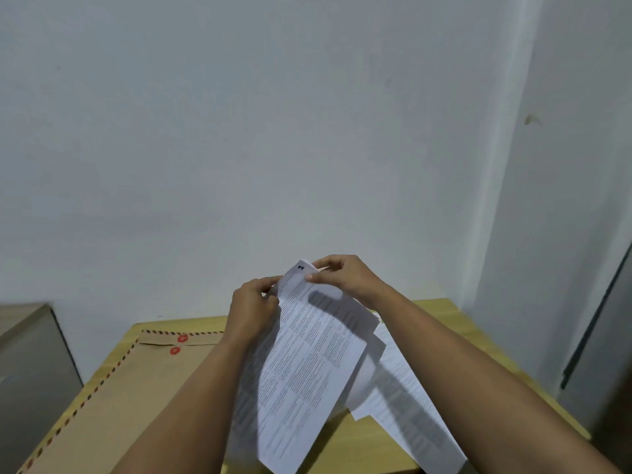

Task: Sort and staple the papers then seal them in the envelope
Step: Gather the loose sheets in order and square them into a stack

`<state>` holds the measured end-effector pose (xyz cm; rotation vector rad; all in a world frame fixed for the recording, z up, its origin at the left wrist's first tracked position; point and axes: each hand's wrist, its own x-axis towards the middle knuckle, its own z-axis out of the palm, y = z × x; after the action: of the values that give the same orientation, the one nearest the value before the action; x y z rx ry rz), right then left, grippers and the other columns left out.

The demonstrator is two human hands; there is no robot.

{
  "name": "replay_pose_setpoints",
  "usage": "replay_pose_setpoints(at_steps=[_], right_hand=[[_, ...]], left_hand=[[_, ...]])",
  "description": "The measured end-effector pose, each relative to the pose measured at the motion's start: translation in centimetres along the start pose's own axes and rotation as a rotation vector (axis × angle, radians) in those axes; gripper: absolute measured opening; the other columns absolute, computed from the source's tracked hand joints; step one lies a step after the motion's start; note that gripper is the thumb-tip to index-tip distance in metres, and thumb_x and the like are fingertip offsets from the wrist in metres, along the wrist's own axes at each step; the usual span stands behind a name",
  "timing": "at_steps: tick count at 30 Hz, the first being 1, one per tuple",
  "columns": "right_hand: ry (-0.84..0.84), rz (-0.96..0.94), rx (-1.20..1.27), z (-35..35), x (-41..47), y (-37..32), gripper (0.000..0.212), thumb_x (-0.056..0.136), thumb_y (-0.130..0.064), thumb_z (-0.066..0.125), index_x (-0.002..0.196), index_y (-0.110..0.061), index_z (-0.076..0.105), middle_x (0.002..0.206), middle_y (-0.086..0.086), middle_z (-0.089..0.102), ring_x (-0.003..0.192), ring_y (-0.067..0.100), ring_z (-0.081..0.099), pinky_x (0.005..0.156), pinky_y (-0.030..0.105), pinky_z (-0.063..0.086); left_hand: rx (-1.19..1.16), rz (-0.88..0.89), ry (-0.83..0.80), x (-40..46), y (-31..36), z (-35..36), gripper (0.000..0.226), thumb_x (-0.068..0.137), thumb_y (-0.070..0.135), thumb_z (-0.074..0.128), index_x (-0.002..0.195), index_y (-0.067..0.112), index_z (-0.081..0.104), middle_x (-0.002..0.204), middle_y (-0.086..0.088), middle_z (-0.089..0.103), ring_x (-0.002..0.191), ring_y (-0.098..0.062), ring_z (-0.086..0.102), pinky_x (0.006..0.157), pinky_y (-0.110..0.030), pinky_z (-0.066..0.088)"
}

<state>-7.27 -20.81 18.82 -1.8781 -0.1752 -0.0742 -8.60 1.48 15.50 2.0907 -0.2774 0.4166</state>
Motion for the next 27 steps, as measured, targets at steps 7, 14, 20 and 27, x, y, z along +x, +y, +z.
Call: replay_pose_setpoints(at_steps=[7,14,20,27], right_hand=[[-0.022,0.081,-0.217,-0.6,-0.2,4.8,0.022,0.075,0.005,0.08,0.094,-0.006,0.079,0.086,0.006,0.078,0.071,0.011,0.069,0.067,0.024,0.057],[-0.002,0.106,-0.284,0.2,0.6,9.1,0.018,0.074,0.007,0.079,0.088,-0.005,0.078,0.08,0.002,0.075,0.071,0.013,0.066,0.071,0.029,0.056],[-0.007,0.131,-0.271,1.1,1.2,12.3,0.017,0.071,0.006,0.077,0.082,-0.008,0.077,0.077,0.001,0.072,0.07,0.015,0.063,0.072,0.033,0.052],[0.011,0.227,-0.374,-0.9,0.5,13.1,0.049,0.079,-0.022,0.088,0.123,-0.018,0.067,0.095,0.002,0.069,0.076,0.014,0.064,0.07,0.025,0.048]], left_hand=[[-0.02,-0.066,-0.048,-0.9,-2.5,2.2,0.052,0.087,0.0,0.05,0.118,0.032,0.076,0.091,0.019,0.073,0.085,-0.007,0.069,0.075,-0.027,0.056],[0.024,-0.121,-0.112,-1.3,-5.6,4.2,0.046,0.091,0.007,0.054,0.132,0.024,0.067,0.099,0.009,0.071,0.089,-0.01,0.068,0.07,-0.024,0.051],[0.017,-0.193,-0.085,-1.5,-8.2,6.5,0.049,0.088,0.004,0.053,0.131,0.022,0.068,0.095,0.006,0.071,0.08,-0.015,0.069,0.074,-0.035,0.058],[0.049,-0.207,-0.086,-1.6,-9.5,8.6,0.045,0.088,0.003,0.052,0.125,0.022,0.07,0.098,0.004,0.07,0.085,-0.016,0.067,0.07,-0.027,0.047]])
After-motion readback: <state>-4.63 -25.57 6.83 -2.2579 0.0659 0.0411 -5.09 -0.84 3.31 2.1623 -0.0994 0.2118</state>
